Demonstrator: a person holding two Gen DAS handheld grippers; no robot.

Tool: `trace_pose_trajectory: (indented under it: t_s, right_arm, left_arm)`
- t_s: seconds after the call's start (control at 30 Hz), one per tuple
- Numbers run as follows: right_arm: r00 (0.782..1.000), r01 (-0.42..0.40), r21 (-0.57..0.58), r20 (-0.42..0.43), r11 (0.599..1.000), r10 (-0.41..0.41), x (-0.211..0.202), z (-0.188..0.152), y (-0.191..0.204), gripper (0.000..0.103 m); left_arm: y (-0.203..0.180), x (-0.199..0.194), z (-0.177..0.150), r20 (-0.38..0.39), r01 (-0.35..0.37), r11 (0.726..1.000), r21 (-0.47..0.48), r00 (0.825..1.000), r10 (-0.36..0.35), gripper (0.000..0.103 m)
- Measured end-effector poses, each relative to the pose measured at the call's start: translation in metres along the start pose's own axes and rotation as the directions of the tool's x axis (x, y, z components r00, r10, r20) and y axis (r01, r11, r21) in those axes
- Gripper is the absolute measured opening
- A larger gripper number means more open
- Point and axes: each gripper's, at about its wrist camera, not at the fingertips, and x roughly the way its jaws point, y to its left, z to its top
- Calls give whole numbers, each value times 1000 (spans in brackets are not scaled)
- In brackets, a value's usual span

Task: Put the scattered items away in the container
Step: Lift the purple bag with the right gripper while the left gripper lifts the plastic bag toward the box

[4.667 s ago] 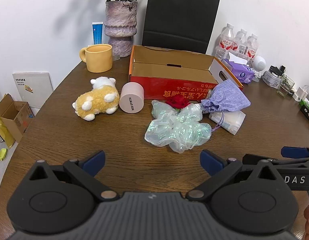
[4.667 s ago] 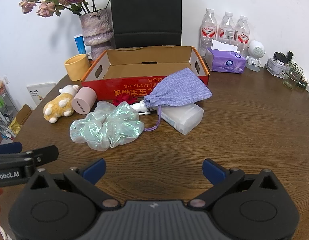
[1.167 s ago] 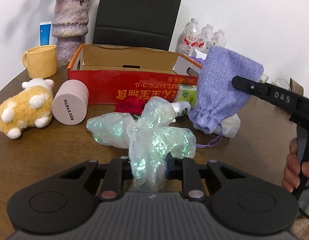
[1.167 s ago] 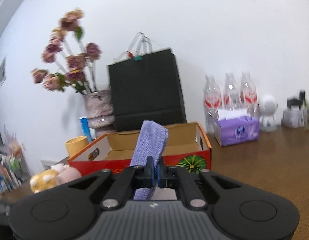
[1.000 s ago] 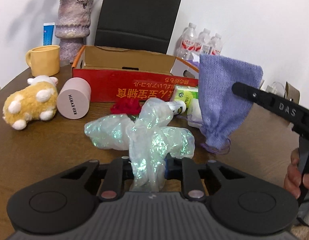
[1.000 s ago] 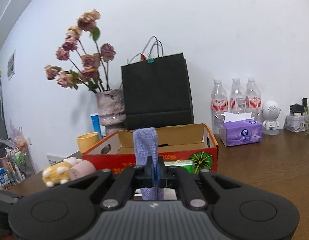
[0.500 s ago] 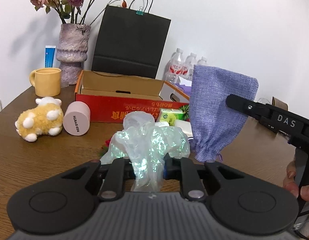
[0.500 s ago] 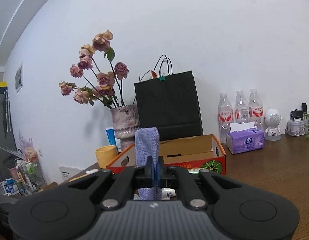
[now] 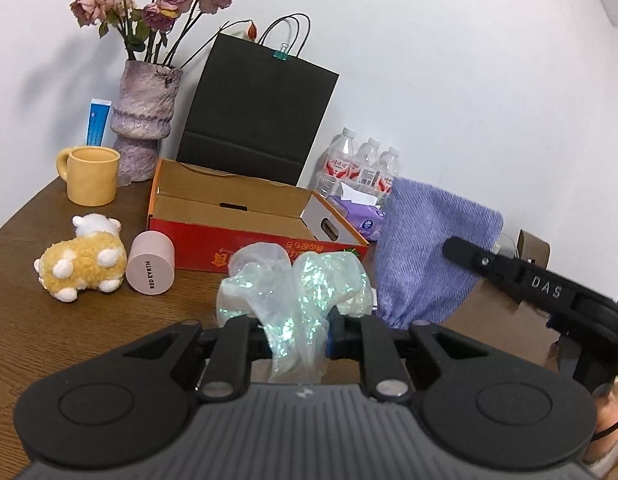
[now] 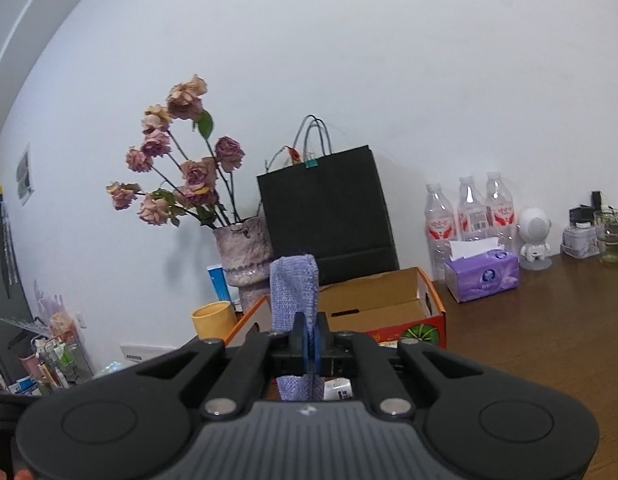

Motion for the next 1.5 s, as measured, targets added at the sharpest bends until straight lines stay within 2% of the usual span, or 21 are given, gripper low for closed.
trace_pose_trajectory:
  t_s: [0.47,0.83,1.13,1.37,1.5]
  right_arm:
    - [1000,-21,-30,20,999,22,2,20,12,2]
    - [1000,-23,-26,-9,999,23,22,41,10,2]
    - [999,-38,-20,-1,999,38,58,74,10,2]
    - [999,-41,-21,6,999,41,90,102,8,2]
    - [999,-38,-11,1,999,38,112,112,3,2]
  left_arm:
    - [-10,-3,28,39,5,999,45,999,-7,16]
    - [-16,6,53,35,43,998,50,998,-45,13]
    - [-20,36,93,59,3,996,90,998,-8,11]
    - [-19,64,127,84,-16,996,84,996,9,11]
    - [-14,84,140,74,-15,998,53,997,11,11]
